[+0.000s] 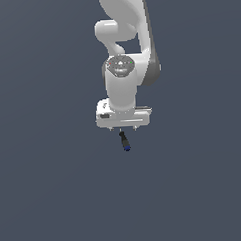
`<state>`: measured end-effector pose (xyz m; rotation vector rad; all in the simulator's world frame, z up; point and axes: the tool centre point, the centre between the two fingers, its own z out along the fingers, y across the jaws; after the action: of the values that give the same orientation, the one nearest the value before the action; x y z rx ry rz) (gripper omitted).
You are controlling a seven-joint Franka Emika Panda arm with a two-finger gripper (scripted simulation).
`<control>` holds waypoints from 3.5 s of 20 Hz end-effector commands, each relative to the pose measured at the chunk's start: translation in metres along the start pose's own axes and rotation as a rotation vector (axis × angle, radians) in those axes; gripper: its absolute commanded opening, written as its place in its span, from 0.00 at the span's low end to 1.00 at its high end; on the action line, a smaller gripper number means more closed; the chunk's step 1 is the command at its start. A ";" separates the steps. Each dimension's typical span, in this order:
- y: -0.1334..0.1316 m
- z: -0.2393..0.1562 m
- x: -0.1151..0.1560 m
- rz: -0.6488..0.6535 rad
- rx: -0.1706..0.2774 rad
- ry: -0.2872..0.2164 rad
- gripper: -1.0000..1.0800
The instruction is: Pick up the object and move it to a goal position.
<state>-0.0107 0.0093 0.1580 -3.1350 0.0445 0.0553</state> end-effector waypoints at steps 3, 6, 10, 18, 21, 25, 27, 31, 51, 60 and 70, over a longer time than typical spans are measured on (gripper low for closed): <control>0.003 0.000 0.000 0.005 0.001 -0.001 0.96; 0.017 -0.002 0.001 0.033 0.004 -0.003 0.96; 0.030 -0.006 0.002 0.066 0.008 -0.006 0.96; 0.028 0.002 -0.002 0.040 0.006 -0.003 0.96; 0.027 0.012 -0.006 0.012 0.003 0.000 0.96; 0.024 0.029 -0.016 -0.043 -0.001 0.007 0.96; 0.022 0.040 -0.022 -0.078 -0.004 0.011 0.96; 0.017 0.063 -0.037 -0.156 -0.008 0.020 0.96; 0.009 0.102 -0.064 -0.277 -0.010 0.033 0.96; 0.009 0.139 -0.064 -0.280 -0.010 0.034 0.96; 0.009 0.145 -0.063 -0.281 -0.010 0.034 0.00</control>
<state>-0.0795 0.0026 0.0154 -3.1167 -0.3948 0.0010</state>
